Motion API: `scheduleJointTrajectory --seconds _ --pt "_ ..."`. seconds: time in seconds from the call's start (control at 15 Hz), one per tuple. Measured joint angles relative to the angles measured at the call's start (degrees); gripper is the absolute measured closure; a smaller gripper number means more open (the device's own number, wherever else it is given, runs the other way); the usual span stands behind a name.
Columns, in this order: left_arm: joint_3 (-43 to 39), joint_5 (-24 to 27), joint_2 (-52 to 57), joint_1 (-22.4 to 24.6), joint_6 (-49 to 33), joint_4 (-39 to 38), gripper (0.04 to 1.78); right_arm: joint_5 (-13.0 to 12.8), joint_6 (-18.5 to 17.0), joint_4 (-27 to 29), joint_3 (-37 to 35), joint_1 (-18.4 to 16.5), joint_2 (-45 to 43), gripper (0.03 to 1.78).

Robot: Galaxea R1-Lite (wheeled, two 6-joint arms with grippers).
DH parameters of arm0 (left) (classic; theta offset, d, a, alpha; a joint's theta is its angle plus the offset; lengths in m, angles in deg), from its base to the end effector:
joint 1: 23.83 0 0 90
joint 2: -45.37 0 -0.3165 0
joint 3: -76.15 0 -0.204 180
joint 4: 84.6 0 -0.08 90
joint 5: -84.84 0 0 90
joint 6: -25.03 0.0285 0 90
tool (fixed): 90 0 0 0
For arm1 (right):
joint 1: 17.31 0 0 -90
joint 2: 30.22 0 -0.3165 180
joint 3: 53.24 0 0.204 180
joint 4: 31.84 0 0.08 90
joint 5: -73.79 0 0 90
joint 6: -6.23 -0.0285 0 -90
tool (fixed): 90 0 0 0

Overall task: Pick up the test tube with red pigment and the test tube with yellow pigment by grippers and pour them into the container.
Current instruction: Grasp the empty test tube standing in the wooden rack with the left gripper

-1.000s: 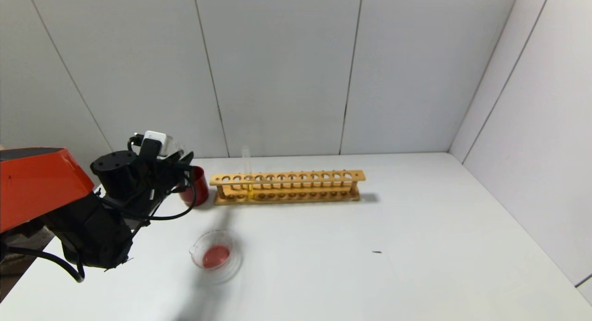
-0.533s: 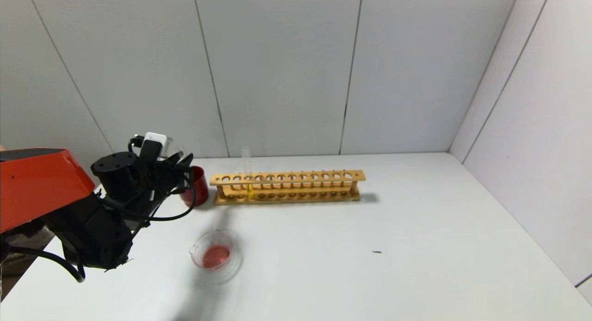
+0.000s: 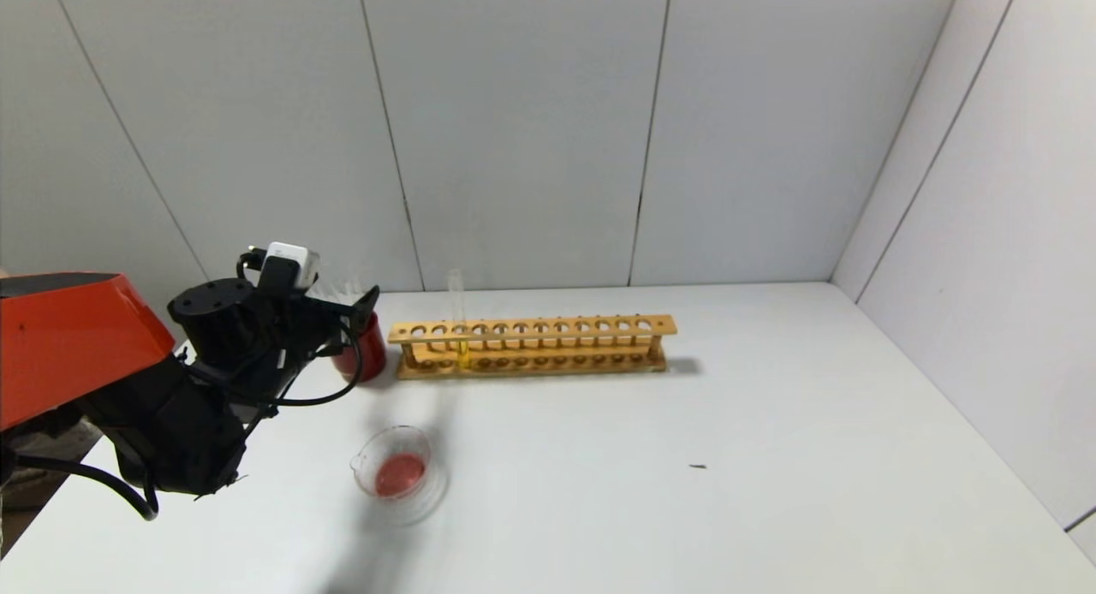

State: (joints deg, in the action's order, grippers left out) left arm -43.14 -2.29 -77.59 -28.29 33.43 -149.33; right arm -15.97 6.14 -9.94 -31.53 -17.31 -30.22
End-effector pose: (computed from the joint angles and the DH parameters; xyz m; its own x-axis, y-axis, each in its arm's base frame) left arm 0.3743 -0.0306 0.0897 0.9909 -0.1275 0.0432 0.1199 0.9817 0.1481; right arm -0.0185 0.0001 0.0751 1.0000 0.0042 -0.0033 -0.0042 1.0000 0.0016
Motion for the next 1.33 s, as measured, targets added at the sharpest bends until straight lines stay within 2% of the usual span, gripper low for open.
scheduleJointTrajectory --seconds 0.2,0.47,0.8,0.93,1.13,1.33 --pt "2.1 0.1 1.7 0.0 0.0 2.5 0.10 0.0 0.0 0.0 0.0 0.0 0.0 0.06" --pt "4.3 1.4 8.4 0.0 0.7 11.6 0.07 0.0 0.0 0.0 0.0 0.0 0.0 0.06" --pt "3.1 2.7 24.3 -1.2 3.6 32.6 0.07 0.0 0.0 0.0 0.0 0.0 0.0 0.06" --pt "0.9 7.1 32.0 -2.0 3.4 42.3 0.07 0.0 0.0 0.0 0.0 0.0 0.0 0.06" --pt "-4.4 19.5 40.5 -2.4 2.7 52.8 0.07 0.0 0.0 0.0 0.0 0.0 0.0 0.06" --pt "-6.8 21.2 42.9 -3.7 2.6 53.5 0.07 0.0 0.0 0.0 0.0 0.0 0.0 0.06"
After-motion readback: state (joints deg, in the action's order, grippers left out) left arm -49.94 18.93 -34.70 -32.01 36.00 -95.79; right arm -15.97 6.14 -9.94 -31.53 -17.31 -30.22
